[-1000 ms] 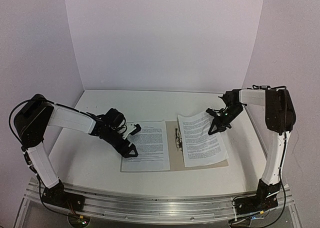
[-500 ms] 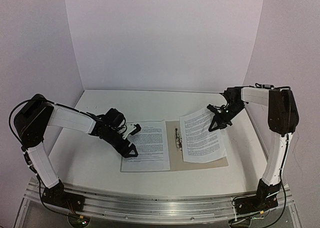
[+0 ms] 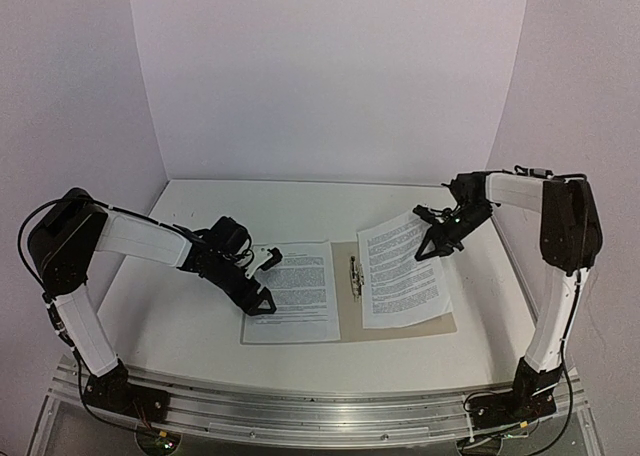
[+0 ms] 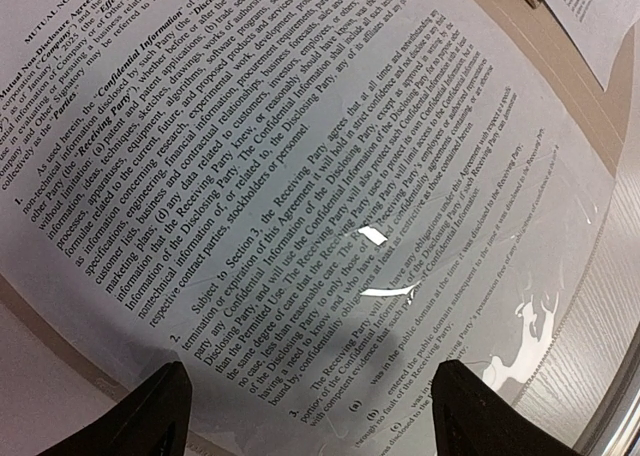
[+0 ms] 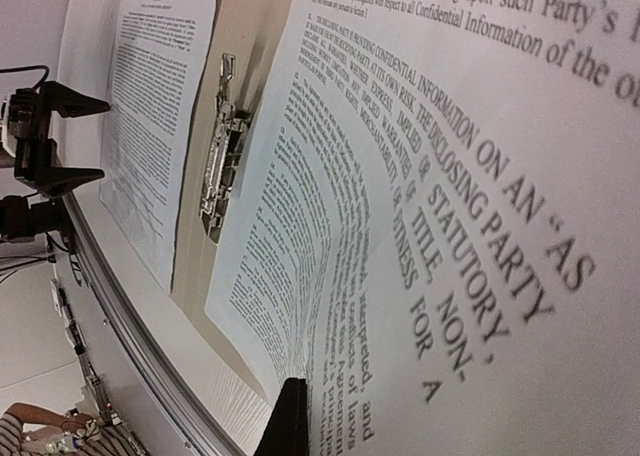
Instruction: Put the files into the folder
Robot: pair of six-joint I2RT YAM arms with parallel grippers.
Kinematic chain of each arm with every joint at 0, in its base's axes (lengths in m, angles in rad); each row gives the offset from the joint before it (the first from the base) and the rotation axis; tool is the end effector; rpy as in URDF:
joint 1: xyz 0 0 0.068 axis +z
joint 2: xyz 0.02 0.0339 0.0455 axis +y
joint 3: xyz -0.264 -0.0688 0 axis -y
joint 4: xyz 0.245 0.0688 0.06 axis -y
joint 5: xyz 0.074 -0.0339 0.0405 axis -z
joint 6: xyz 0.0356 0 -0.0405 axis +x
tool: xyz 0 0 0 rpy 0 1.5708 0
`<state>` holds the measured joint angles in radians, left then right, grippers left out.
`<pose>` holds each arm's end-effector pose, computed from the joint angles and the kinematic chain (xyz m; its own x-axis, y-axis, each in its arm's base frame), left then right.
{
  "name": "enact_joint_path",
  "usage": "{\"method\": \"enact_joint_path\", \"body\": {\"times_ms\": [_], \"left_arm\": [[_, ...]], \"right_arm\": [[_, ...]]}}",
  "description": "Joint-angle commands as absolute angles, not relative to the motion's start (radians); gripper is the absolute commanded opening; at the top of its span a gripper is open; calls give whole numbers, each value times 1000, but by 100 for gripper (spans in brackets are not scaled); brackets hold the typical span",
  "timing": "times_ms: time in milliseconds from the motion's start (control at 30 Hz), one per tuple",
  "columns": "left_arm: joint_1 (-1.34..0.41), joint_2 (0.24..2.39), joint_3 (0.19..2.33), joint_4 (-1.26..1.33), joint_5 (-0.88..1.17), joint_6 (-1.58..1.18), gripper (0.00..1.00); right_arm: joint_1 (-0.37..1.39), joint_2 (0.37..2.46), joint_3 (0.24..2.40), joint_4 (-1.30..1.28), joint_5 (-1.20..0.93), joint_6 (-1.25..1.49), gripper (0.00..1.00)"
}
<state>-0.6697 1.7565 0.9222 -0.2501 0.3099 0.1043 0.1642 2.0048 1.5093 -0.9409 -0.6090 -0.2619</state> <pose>0.2506 -0.2122 0.1364 -0.6161 0.6143 -0.4930 0.7713 0.5975 -0.2195 0.3803 0.0837 0.1870 -0.8900 -0.3627 -0.2762 -0.4557 0.7276 0.5129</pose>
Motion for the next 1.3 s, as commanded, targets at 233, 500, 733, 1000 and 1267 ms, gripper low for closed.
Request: {"method": "enact_joint_path", "body": {"times_ms": [233,500,733,1000,1267], "left_arm": [[-670,1761,911,-271,297,103,83],[-670,1757,910,-272,297,107,83],[-670,1756,910,-273,301,106,83],[-670,1756,909,-271,308,104,83],[-670,1754,908,-270,311,106,83]], "right_arm": [[182,2023,1438,-923,-756,-301,0],[192,2050,1448,-926,-700,-300,0],[192,2080,1478,-947,-567,-273,17],[192,2118,1531,-957,-417,-190,44],[195,2133,1548,-953,-368,-138,64]]}}
